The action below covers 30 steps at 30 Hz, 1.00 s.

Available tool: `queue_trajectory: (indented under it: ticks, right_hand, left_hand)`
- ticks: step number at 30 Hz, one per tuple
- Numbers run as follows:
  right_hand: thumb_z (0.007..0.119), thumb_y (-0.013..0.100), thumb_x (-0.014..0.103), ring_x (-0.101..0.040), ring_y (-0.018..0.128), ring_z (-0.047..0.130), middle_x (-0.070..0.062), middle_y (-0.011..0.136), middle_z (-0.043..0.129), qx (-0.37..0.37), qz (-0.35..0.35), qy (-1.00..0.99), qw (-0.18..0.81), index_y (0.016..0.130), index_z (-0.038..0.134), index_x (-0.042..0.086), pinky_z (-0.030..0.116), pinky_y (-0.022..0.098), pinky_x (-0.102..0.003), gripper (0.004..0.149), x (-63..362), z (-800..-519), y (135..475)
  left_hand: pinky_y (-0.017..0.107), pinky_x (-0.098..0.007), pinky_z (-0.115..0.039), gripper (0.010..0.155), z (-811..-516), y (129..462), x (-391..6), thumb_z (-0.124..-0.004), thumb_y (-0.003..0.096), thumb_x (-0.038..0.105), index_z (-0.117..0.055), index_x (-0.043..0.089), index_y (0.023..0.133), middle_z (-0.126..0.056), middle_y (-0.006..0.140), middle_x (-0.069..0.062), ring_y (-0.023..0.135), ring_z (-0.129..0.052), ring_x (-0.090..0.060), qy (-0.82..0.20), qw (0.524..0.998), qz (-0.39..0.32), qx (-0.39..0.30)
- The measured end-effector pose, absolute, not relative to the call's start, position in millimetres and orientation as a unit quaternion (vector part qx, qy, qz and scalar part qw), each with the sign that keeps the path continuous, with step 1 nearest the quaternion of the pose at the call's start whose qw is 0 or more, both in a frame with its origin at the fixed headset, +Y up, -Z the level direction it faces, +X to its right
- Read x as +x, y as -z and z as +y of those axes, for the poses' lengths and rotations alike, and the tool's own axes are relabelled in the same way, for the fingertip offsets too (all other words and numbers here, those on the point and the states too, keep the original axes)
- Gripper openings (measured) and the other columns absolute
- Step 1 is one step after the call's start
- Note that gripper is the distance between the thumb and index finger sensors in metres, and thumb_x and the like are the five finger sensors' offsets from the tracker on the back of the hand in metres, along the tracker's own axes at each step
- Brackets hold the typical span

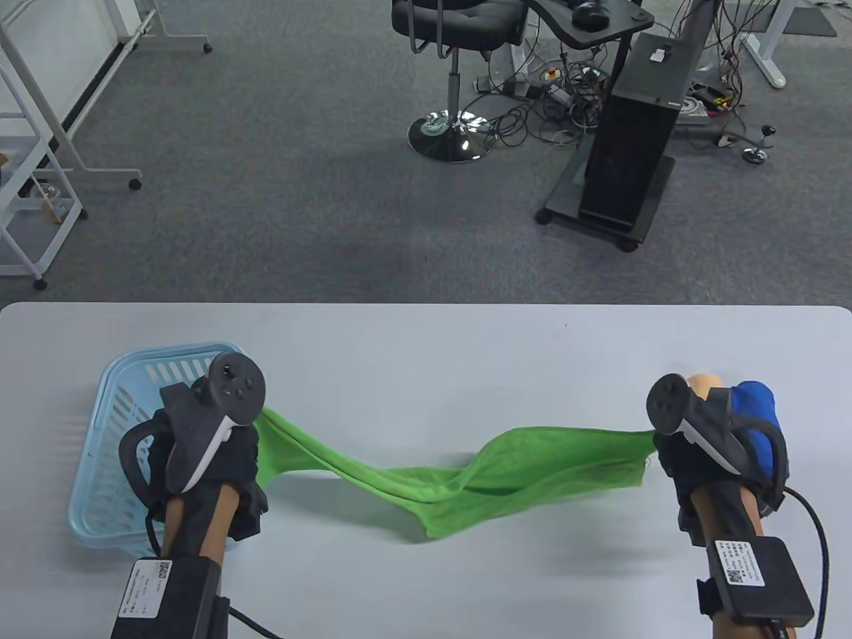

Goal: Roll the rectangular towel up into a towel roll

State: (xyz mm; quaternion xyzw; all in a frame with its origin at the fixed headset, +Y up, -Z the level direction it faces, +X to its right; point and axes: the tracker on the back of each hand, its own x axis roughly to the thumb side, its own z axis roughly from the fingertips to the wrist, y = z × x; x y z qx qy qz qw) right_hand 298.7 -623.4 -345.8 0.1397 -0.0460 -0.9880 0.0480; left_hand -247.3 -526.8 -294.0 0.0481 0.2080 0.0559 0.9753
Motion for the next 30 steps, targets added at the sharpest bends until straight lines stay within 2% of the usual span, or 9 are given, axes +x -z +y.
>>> queue_trajectory:
  ticks: [5, 9, 13, 17, 21, 24, 26, 28, 30]
  right_hand:
    - [0.079, 0.031, 0.031, -0.024, 0.069, 0.090, -0.004, 0.090, 0.071, 0.165, -0.018, 0.983, 0.081, 0.076, 0.080, 0.025, 0.065, 0.065, -0.054, 0.045, 325.0, -619.0, 341.0]
    - [0.077, 0.031, 0.031, -0.024, 0.067, 0.092, -0.004, 0.088, 0.074, 0.202, -0.007, 0.975, 0.095, 0.075, 0.081, 0.026, 0.067, 0.064, -0.054, 0.044, 351.7, -614.6, 332.7]
    - [0.077, 0.030, 0.032, -0.024, 0.062, 0.095, -0.004, 0.085, 0.077, 0.236, 0.019, 0.970, 0.063, 0.073, 0.082, 0.026, 0.070, 0.061, -0.053, 0.044, 364.5, -606.0, 325.9]
    - [0.079, 0.030, 0.033, -0.022, 0.051, 0.098, -0.007, 0.082, 0.080, 0.273, 0.052, 0.959, -0.050, 0.072, 0.085, 0.024, 0.076, 0.055, -0.050, 0.043, 363.8, -596.7, 322.3]
    - [0.078, 0.032, 0.035, -0.017, 0.038, 0.101, -0.008, 0.081, 0.083, 0.274, 0.040, 0.943, -0.185, 0.074, 0.085, 0.024, 0.082, 0.047, -0.045, 0.044, 356.8, -594.3, 322.0]
    - [0.079, 0.033, 0.035, -0.013, 0.033, 0.103, -0.010, 0.081, 0.085, 0.265, 0.026, 0.908, -0.324, 0.075, 0.083, 0.023, 0.085, 0.042, -0.042, 0.044, 353.1, -597.9, 322.0]
    - [0.078, 0.034, 0.034, -0.012, 0.033, 0.105, -0.011, 0.082, 0.084, 0.256, 0.021, 0.889, -0.378, 0.078, 0.080, 0.022, 0.086, 0.041, -0.040, 0.046, 351.0, -601.1, 322.1]
    - [0.078, 0.035, 0.033, -0.010, 0.037, 0.107, -0.011, 0.086, 0.081, 0.224, 0.011, 0.877, -0.424, 0.080, 0.077, 0.022, 0.087, 0.042, -0.038, 0.046, 349.4, -604.6, 322.5]
    - [0.079, 0.034, 0.031, -0.009, 0.039, 0.107, -0.011, 0.085, 0.081, 0.222, 0.018, 0.871, -0.438, 0.080, 0.077, 0.021, 0.088, 0.043, -0.037, 0.047, 349.5, -606.0, 321.5]
  left_hand:
    - [0.057, -0.056, -0.075, 0.041, -525.9, 289.5, -288.9, -0.076, 0.0413, 0.029, -0.085, 0.029, 0.081, -0.100, 0.079, -0.007, 0.071, -0.101, -0.033, -0.054, 0.953, 0.297, 0.034]
    - [0.056, -0.055, -0.076, 0.042, -531.2, 281.1, -318.8, -0.075, 0.0403, 0.030, -0.086, 0.028, 0.080, -0.101, 0.075, -0.006, 0.068, -0.102, -0.032, -0.048, 0.940, 0.336, 0.047]
    - [0.056, -0.055, -0.077, 0.042, -538.0, 275.0, -334.3, -0.074, 0.0393, 0.030, -0.087, 0.028, 0.080, -0.102, 0.074, -0.006, 0.066, -0.103, -0.031, -0.021, 0.931, 0.359, 0.058]
    - [0.054, -0.053, -0.079, 0.041, -546.7, 276.5, -321.8, -0.076, 0.0406, 0.034, -0.088, 0.031, 0.080, -0.103, 0.075, -0.005, 0.064, -0.104, -0.030, -0.018, 0.945, 0.322, 0.062]
    - [0.043, -0.048, -0.084, 0.040, -548.3, 284.3, -302.6, -0.078, 0.0419, 0.035, -0.089, 0.030, 0.080, -0.090, 0.090, -0.012, 0.044, -0.105, -0.020, -0.149, 0.950, 0.272, 0.026]
    - [0.031, -0.039, -0.089, 0.041, -549.8, 292.2, -283.3, -0.077, 0.0432, 0.034, -0.086, 0.026, 0.083, -0.089, 0.092, -0.014, 0.025, -0.105, -0.009, -0.279, 0.939, 0.198, 0.005]
    - [0.023, -0.034, -0.092, 0.043, -553.2, 297.1, -273.4, -0.076, 0.0443, 0.032, -0.082, 0.024, 0.086, -0.090, 0.091, -0.015, 0.015, -0.105, -0.003, -0.361, 0.919, 0.155, 0.000]
    - [0.023, -0.034, -0.093, 0.043, -557.7, 300.4, -264.8, -0.075, 0.0451, 0.030, -0.079, 0.024, 0.088, -0.088, 0.093, -0.015, 0.018, -0.107, -0.001, -0.440, 0.887, 0.140, 0.000]
    - [0.031, -0.039, -0.093, 0.044, -562.4, 303.1, -258.6, -0.075, 0.0453, 0.029, -0.078, 0.023, 0.088, -0.084, 0.096, -0.015, 0.033, -0.113, -0.008, -0.507, 0.851, 0.134, 0.005]
